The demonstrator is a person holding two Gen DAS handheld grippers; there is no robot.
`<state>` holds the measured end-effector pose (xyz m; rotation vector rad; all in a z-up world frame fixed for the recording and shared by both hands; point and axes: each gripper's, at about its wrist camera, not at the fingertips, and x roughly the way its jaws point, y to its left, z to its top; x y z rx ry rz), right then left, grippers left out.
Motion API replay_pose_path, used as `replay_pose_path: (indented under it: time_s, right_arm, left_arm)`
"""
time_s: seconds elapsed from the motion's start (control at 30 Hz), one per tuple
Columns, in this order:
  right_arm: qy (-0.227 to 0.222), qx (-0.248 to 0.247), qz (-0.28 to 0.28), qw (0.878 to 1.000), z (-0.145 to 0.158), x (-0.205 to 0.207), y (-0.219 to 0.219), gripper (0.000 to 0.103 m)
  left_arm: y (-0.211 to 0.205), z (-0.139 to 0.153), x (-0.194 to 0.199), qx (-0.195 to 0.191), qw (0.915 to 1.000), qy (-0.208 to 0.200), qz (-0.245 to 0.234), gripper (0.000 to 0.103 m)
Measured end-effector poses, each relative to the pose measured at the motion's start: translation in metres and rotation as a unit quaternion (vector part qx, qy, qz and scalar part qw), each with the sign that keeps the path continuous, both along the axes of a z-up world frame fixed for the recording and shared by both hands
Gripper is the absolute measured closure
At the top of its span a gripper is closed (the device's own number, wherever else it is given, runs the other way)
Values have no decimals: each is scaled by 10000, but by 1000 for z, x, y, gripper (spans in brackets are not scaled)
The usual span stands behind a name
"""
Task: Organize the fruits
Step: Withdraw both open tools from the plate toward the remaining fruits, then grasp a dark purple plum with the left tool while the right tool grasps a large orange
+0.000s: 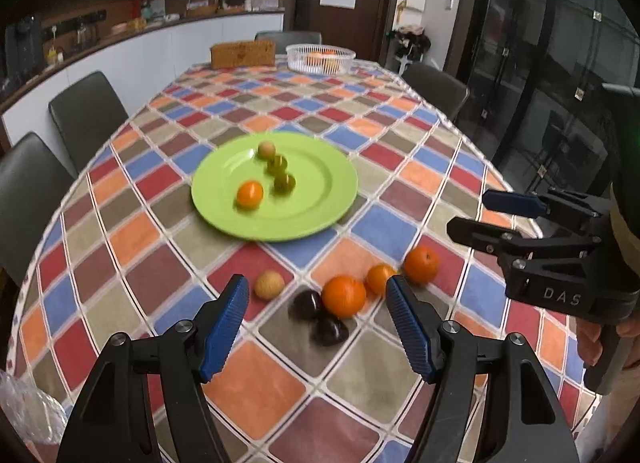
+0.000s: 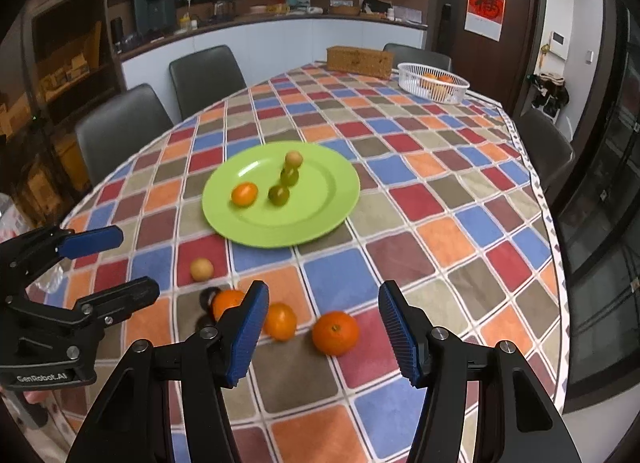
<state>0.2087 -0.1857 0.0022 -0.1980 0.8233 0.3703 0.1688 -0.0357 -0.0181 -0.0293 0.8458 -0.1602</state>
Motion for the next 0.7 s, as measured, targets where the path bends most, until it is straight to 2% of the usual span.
replay_pose_path:
  time_s: [0.4, 0.7]
  right_arm:
    - [511, -115, 26, 9986, -46, 7, -9, 45]
    - [765, -163, 61, 9969, -71, 15, -11, 45]
  left_arm:
    - [-6, -43, 5, 158, 9983, 550, 75, 33]
    - [-10, -64, 14, 269, 9967, 763, 36, 34]
